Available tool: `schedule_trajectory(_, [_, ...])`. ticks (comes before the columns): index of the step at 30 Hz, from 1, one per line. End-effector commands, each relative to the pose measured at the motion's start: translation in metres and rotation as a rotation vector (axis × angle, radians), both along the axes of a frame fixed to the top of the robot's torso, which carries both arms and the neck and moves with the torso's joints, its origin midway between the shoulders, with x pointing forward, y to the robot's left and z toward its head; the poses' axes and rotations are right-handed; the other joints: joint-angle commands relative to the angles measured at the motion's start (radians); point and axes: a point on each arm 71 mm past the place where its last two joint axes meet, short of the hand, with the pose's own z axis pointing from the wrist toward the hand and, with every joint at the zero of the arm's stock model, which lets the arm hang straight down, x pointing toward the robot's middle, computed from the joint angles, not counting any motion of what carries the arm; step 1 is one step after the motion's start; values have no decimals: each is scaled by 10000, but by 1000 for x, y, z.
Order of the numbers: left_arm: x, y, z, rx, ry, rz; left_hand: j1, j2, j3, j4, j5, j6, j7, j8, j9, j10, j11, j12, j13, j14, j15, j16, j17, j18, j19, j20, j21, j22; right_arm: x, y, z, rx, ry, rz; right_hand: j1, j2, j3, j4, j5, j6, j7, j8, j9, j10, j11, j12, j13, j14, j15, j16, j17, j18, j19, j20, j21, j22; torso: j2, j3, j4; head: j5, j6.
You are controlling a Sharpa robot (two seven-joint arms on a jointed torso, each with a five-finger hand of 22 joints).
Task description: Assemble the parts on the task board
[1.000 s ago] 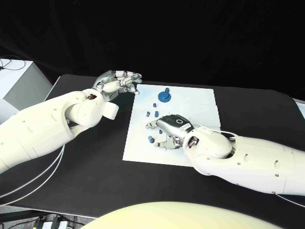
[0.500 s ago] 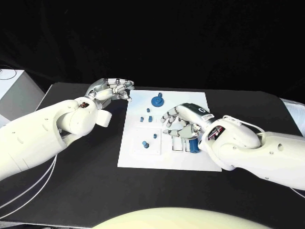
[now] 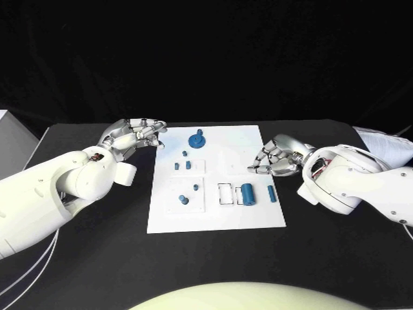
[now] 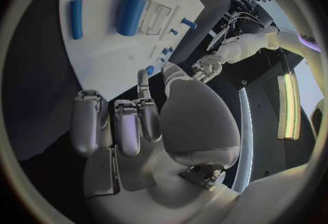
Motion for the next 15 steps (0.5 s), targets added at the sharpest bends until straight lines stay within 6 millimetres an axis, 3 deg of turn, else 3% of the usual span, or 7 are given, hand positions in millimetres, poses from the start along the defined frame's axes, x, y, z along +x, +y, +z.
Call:
schedule_trajectory(1, [-2,-1,1,-176,-79,3,80,3,-23,19,-63,43,-14,32,12,-57,25,56,-10,69,17,-47,-14,48,44,-5,-61,-17,-7,-10,-13,-1005,1849,-568,-363,153,-293,15,264,64,-71,172,196,552,-90,461,1884,941,-98,189,2093,-133,691,-31,257,1784,-53,6,-54,-84,-36])
schedule_trajectory(3, [-3,-1,0,-178,-64,-6,80,3,-23,19,-63,43,-14,32,12,-57,25,56,-10,69,17,-47,-14,48,44,-5,-61,-17,-9,-14,-15,-1271,1994,-638,-585,265,-451,16,283,62,-89,245,294,652,-108,609,2071,980,-107,264,2298,-147,700,-42,345,1834,-62,-2,-68,-105,-53])
schedule_trajectory(8, [-5,-2,0,-188,-54,-39,80,3,-23,19,-63,43,-14,32,12,-57,25,56,-10,69,17,-47,-14,48,44,-5,-61,-17,-11,-16,-21,-1589,2186,-731,-749,287,-651,16,305,53,-104,312,389,747,-119,743,2236,1015,-112,326,2474,-175,721,-49,503,1909,-63,-26,-69,-156,-77])
schedule_trajectory(15, [-7,-3,0,-207,-34,-80,75,2,-43,46,-64,31,-14,28,9,-45,24,68,-11,73,18,-47,-15,48,53,-5,-74,-25,-15,-8,-33,-1619,2260,-725,-949,375,-1167,21,217,-12,-112,425,573,1016,-119,1114,2662,1045,-108,377,2623,-265,800,-56,1016,2129,-37,-18,-42,-204,-93])
